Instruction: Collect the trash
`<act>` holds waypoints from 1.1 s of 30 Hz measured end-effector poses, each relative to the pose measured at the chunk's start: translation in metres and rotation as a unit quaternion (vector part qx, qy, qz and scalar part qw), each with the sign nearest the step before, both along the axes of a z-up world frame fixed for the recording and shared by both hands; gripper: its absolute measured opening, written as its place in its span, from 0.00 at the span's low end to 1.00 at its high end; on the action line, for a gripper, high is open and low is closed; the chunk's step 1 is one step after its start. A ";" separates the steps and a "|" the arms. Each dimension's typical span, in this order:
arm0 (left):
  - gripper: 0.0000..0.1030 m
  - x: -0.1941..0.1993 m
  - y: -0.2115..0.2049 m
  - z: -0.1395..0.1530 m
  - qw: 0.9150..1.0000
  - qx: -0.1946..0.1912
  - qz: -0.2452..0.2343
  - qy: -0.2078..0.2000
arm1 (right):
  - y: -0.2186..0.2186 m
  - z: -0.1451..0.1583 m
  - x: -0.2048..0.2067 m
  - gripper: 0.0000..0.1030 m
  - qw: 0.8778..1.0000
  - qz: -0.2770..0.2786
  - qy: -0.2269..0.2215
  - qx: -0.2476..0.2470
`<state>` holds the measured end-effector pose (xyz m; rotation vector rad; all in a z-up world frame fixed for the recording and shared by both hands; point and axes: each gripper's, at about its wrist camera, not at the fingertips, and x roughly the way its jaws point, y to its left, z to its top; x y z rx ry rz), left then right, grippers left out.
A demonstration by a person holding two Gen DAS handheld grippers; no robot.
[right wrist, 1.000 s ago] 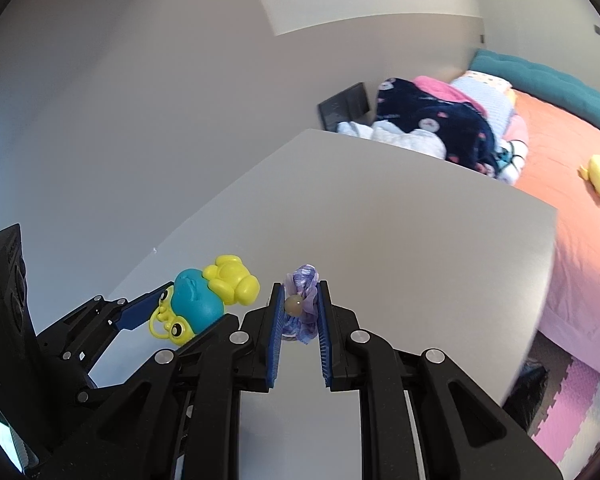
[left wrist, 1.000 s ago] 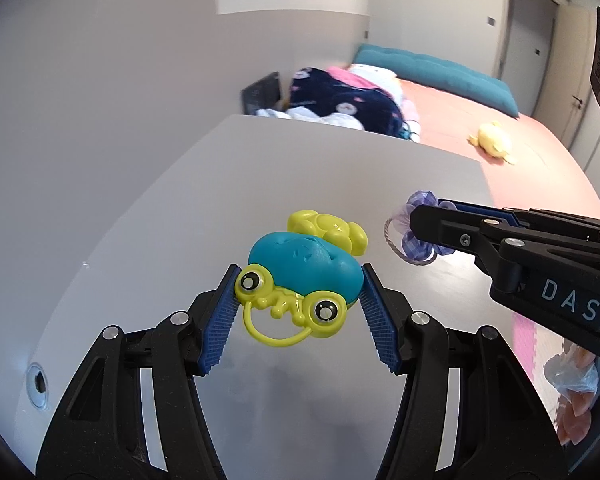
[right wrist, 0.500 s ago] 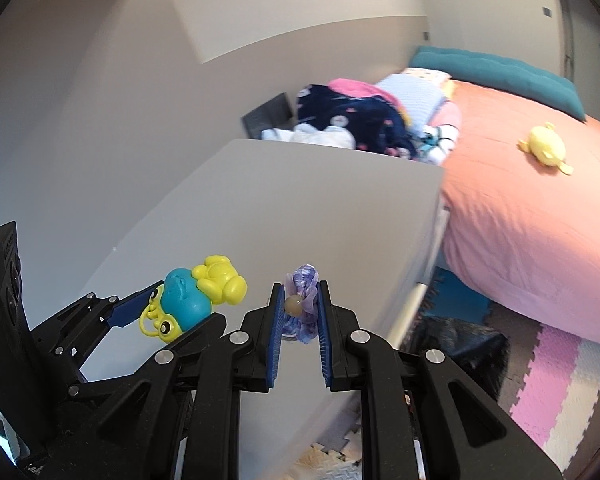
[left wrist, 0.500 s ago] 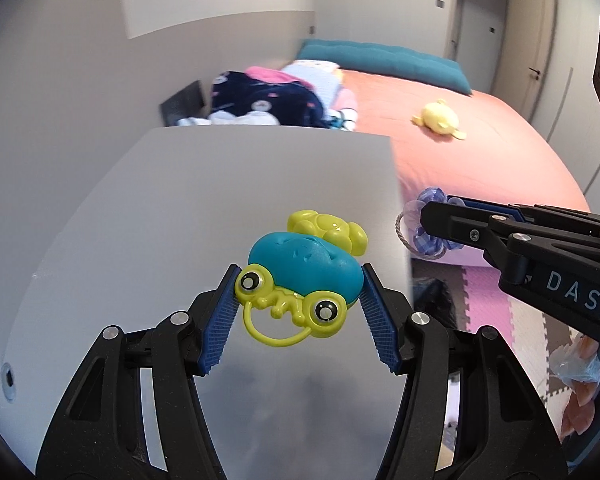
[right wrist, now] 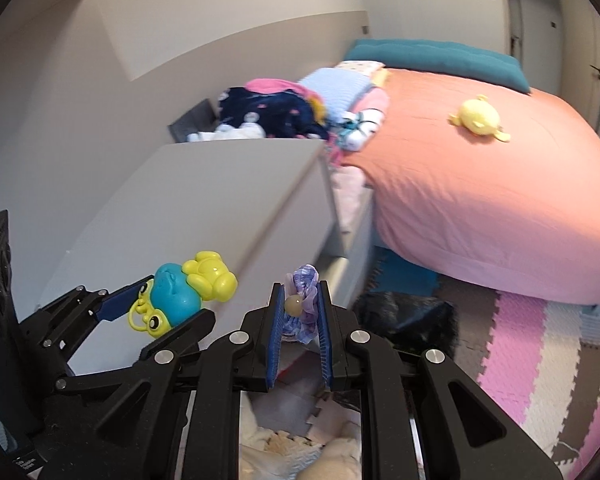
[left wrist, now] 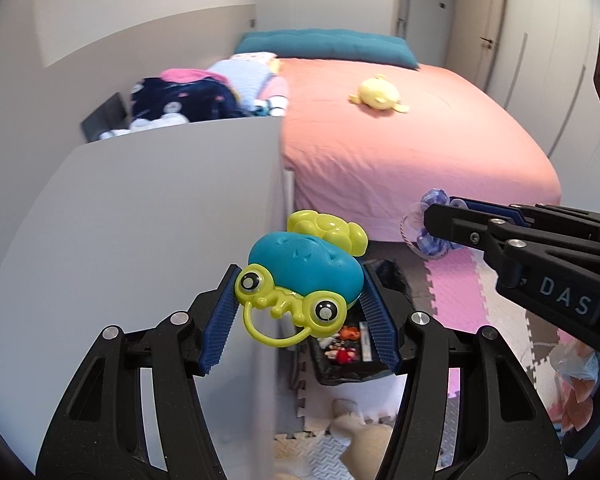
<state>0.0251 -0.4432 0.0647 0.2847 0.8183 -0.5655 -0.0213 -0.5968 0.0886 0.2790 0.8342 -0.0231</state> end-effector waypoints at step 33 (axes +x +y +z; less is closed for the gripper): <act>0.94 0.001 -0.094 -0.050 0.996 0.067 -0.057 0.018 | -0.116 -0.055 -0.014 0.74 0.986 -0.146 0.068 -0.031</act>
